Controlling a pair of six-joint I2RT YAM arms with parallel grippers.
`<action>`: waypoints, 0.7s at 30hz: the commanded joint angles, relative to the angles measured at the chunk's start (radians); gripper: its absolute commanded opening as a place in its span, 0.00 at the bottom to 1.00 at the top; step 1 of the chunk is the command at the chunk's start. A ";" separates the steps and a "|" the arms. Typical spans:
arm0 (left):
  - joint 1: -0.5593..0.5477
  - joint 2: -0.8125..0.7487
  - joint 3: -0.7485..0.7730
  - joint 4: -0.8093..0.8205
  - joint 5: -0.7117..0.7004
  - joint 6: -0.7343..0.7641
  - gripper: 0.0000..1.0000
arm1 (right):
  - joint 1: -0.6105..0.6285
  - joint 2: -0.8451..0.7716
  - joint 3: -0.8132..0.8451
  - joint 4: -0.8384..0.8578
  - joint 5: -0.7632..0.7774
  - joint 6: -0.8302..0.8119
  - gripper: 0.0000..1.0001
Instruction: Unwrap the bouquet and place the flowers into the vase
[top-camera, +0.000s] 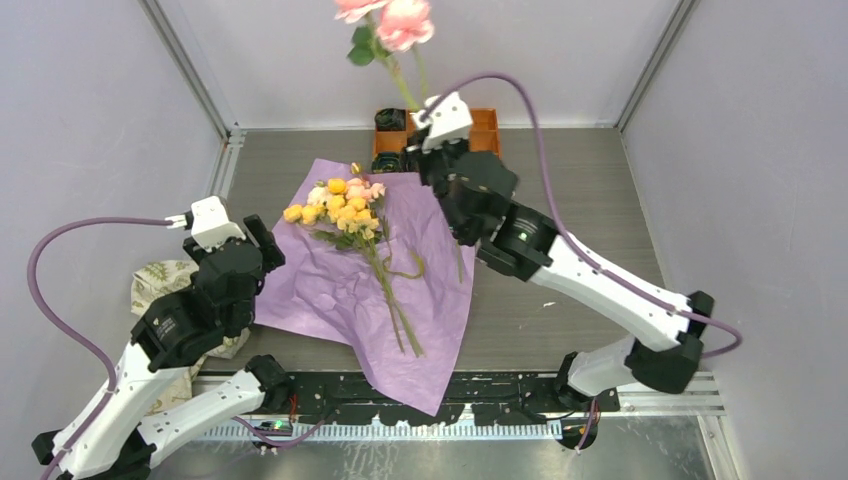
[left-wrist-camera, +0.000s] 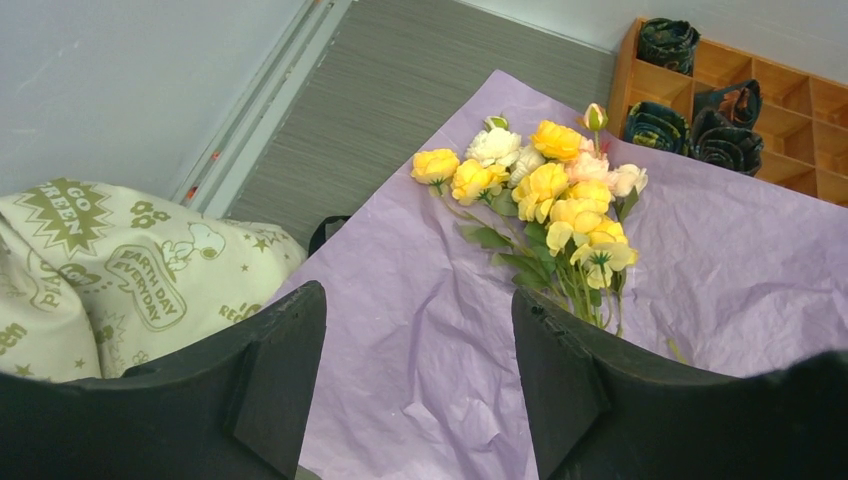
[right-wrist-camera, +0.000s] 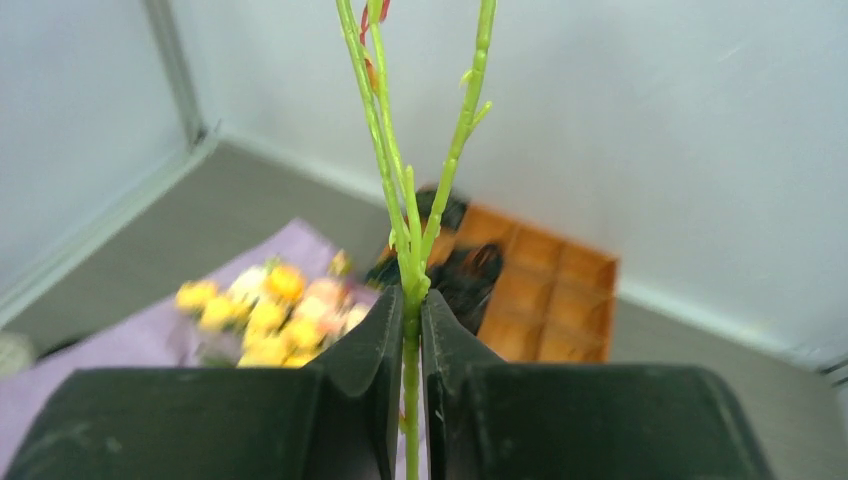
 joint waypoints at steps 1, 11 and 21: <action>0.003 0.016 -0.016 0.085 0.022 -0.020 0.68 | -0.001 -0.154 -0.150 0.548 0.129 -0.300 0.01; 0.003 0.040 -0.031 0.108 0.038 -0.029 0.67 | -0.119 -0.222 -0.231 0.776 0.108 -0.451 0.01; 0.003 0.067 -0.042 0.127 0.037 -0.027 0.67 | -0.298 -0.170 -0.225 0.854 -0.011 -0.428 0.01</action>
